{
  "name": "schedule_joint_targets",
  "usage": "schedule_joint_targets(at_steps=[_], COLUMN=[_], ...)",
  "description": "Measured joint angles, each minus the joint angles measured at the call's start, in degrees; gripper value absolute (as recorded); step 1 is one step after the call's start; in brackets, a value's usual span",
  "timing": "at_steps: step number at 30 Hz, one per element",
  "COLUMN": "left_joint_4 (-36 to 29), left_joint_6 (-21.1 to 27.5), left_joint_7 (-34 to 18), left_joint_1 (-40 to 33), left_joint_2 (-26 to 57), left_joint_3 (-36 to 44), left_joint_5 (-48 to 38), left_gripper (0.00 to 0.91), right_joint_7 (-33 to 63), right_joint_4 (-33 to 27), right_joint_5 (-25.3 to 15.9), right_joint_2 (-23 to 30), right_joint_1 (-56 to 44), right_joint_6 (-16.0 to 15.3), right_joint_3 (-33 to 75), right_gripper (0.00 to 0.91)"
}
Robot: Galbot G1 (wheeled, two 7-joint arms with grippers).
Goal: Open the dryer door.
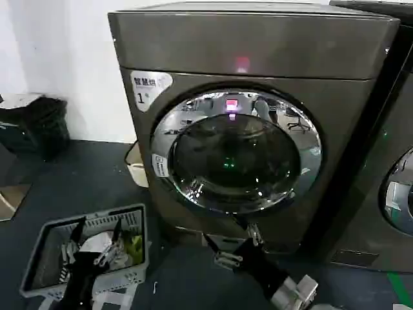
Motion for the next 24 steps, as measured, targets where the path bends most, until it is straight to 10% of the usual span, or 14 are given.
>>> schedule_joint_targets(at_steps=[24], left_joint_4=[-1.41], left_joint_6=[2.86], left_joint_7=[0.01], left_joint_1=[1.22], left_joint_2=[1.4], left_joint_3=[1.08], left_joint_5=[0.27], left_gripper=[0.907], right_joint_7=[-0.79], right_joint_4=[-17.57], right_joint_5=[8.77], right_joint_2=[-3.14], right_joint_1=[25.42], right_joint_6=[-1.91], right_joint_3=[-10.12], right_gripper=[0.907])
